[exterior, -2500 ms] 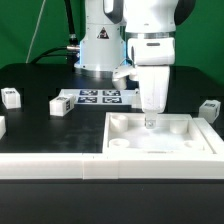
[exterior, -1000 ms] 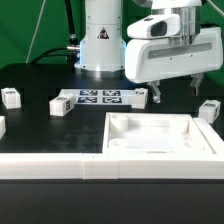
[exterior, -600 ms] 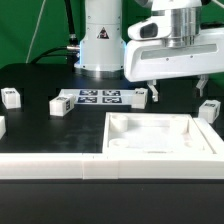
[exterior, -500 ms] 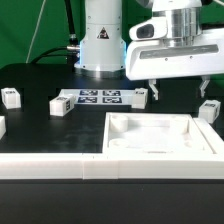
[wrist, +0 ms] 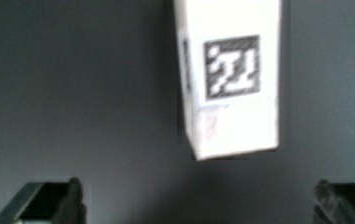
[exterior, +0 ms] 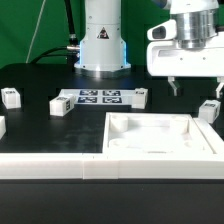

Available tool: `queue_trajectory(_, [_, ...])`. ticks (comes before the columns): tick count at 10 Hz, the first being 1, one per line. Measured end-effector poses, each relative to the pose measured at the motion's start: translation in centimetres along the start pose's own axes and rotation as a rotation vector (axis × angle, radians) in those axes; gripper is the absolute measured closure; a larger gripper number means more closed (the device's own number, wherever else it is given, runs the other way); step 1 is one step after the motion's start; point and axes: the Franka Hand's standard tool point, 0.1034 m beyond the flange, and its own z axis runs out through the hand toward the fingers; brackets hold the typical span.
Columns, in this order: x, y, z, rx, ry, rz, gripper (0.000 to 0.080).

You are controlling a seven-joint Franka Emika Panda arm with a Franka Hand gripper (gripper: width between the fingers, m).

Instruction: Assemble one leg

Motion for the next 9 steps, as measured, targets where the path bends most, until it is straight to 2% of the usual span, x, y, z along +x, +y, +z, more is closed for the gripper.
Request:
queue_trajectory(1, [-0.5,-0.2,0.1,0.002,-0.002,-0.010,0.0150])
queue_trajectory(4, [0.4,0.2,0.1,-0.004,-0.014,-0.051,0.0150])
queue_trajectory(5, [0.6,0.5,0.1,-0.014,-0.031,-0.078,0.0150])
queue_trajectory(6, [0.6,0.6,0.3,-0.035,-0.073,-0.134,0.0150])
queue_trajectory(8, [1.1,0.1,0.3,-0.046,-0.171,-0.173,0.0150])
queue_trajectory(9, [1.2,0.4,0.3,-0.058,-0.251,-0.208,0.0150])
